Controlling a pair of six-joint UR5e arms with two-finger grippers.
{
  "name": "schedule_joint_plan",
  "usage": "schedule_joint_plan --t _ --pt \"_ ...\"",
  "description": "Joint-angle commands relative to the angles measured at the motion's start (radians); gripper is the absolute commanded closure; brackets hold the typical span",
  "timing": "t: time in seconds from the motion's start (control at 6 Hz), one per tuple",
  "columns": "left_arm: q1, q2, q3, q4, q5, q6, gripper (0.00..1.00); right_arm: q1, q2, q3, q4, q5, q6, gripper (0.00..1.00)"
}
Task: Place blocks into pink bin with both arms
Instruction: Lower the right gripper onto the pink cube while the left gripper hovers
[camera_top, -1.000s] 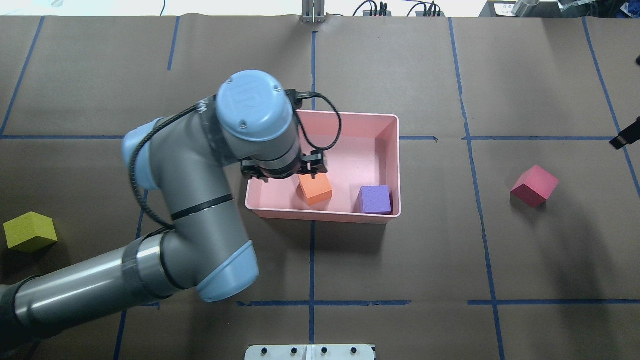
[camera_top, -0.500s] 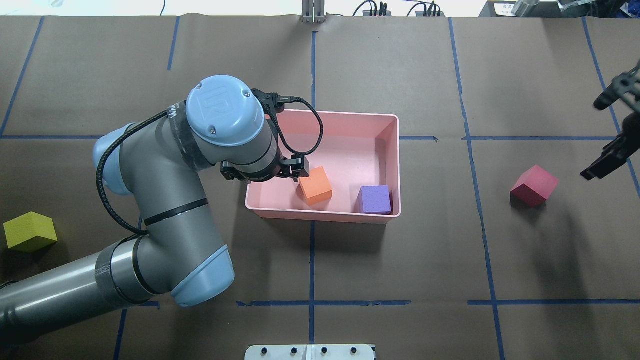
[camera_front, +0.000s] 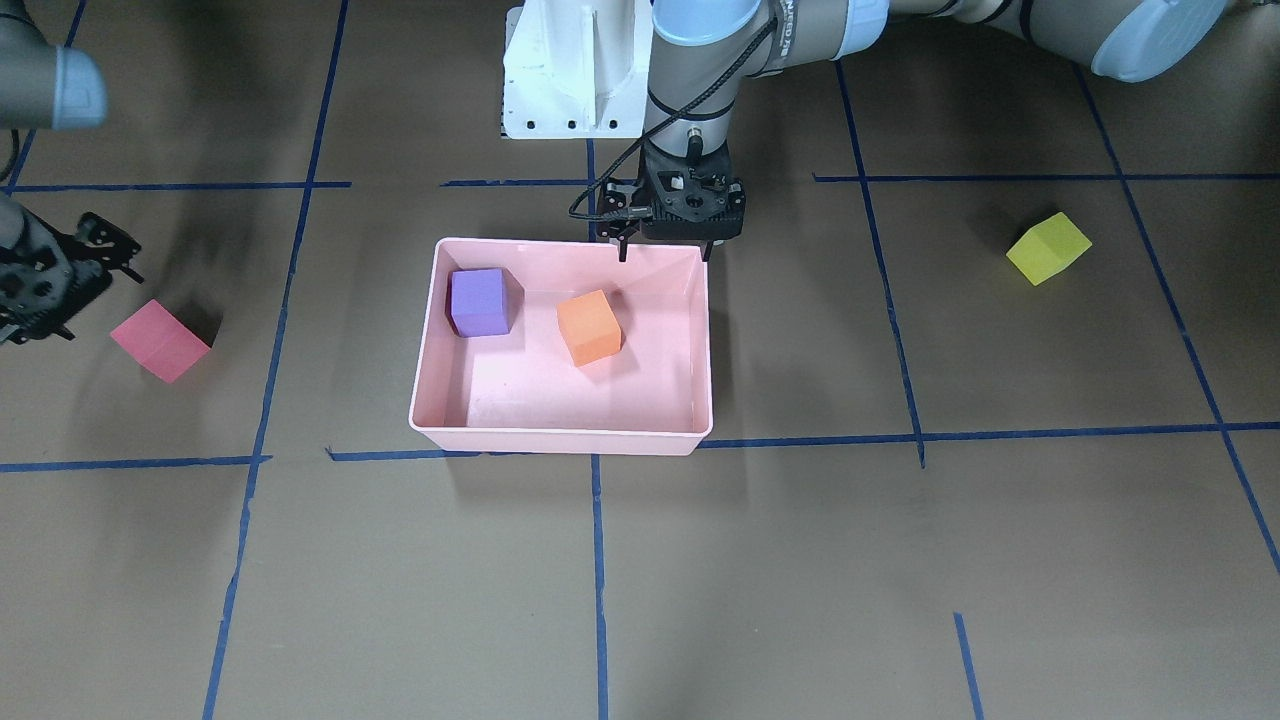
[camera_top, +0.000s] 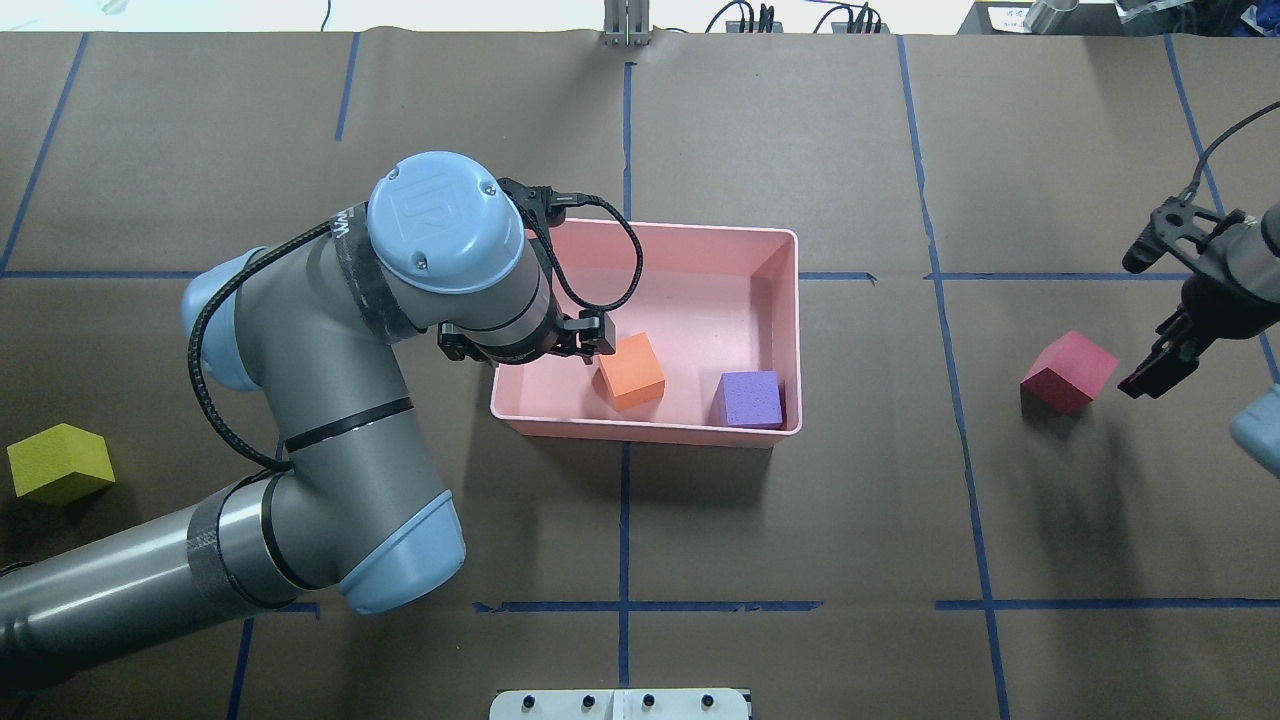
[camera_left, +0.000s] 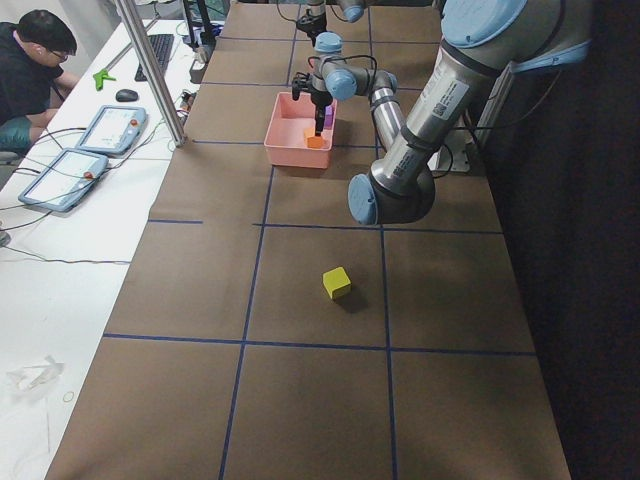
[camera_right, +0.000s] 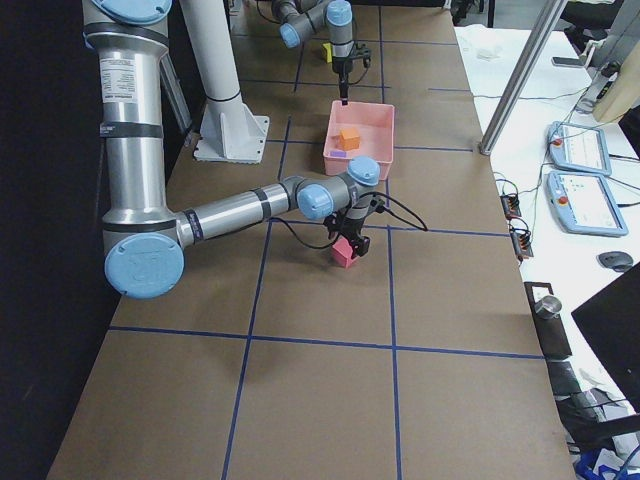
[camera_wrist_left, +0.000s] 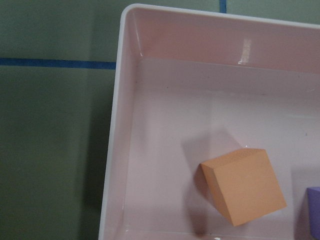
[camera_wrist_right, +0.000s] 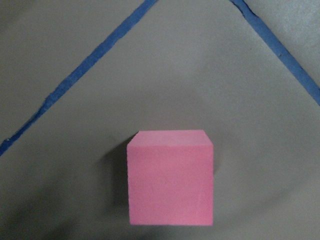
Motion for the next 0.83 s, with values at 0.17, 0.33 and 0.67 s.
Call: schedule_joint_plan --t 0.17,0.33,0.67 --pt "0.001 0.001 0.000 0.000 0.000 0.000 0.00 -0.041 0.033 -0.076 0.002 -0.008 0.010 0.00" --pt "-0.001 0.001 0.000 0.000 0.000 0.000 0.00 -0.073 0.045 -0.099 0.002 -0.009 0.011 0.00" --pt "-0.001 0.001 0.002 -0.002 0.000 0.001 0.00 -0.092 0.100 -0.148 0.002 -0.006 0.078 0.14"
